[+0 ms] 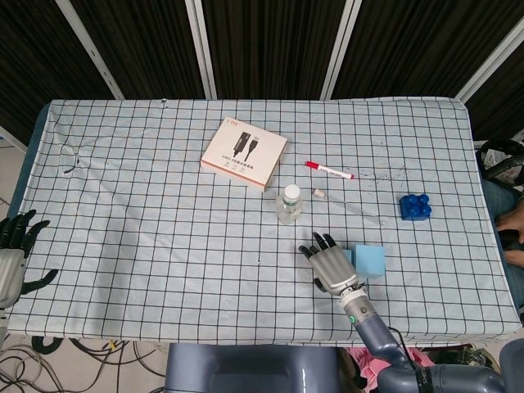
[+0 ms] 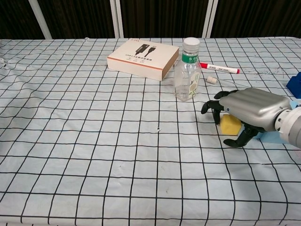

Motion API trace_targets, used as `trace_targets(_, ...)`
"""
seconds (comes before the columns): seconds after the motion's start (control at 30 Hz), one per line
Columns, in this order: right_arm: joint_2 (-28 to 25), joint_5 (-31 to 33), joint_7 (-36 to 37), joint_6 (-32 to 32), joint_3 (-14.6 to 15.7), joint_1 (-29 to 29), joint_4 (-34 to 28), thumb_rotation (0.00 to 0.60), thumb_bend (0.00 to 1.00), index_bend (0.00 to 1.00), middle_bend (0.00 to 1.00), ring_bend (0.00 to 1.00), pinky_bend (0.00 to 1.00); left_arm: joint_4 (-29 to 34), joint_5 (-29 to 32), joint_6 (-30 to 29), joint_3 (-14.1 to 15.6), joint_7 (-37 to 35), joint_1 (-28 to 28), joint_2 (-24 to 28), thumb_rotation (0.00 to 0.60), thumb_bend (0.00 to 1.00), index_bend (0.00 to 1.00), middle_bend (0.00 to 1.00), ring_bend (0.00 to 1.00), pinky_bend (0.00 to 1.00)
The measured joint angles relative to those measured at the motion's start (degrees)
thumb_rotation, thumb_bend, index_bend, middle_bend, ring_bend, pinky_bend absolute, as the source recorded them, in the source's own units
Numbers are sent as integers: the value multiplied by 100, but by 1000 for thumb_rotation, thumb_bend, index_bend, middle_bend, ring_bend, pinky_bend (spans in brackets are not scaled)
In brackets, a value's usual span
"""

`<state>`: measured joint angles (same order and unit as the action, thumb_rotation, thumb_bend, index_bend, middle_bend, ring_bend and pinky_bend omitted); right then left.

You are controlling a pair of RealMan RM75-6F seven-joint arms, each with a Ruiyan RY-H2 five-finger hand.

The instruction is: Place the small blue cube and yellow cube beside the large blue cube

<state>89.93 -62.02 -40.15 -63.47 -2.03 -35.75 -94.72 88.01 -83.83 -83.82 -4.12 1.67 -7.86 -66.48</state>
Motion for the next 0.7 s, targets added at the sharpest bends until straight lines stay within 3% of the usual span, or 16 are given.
trace_targets(0.17, 15, -59, 160, -9, -92, -2, -103, 600, 212, 201, 132, 11, 106, -6, 6, -1, -2, 7, 1, -3, 600, 151, 160, 35, 0, 0)
trace_targets(0.4, -263, -238, 478, -360, -323, 96, -399, 600, 209, 183, 126, 2, 107, -23, 6, -9, -9, 11, 0, -15, 600, 151, 160, 35, 0, 0)
trace_targets(0.7, -1680, -437, 1374, -984, -477, 694, -1158, 600, 209, 110, 124, 0, 106, 26, -24, 13, 20, -56, 3, 15, 600, 151, 160, 35, 0, 0)
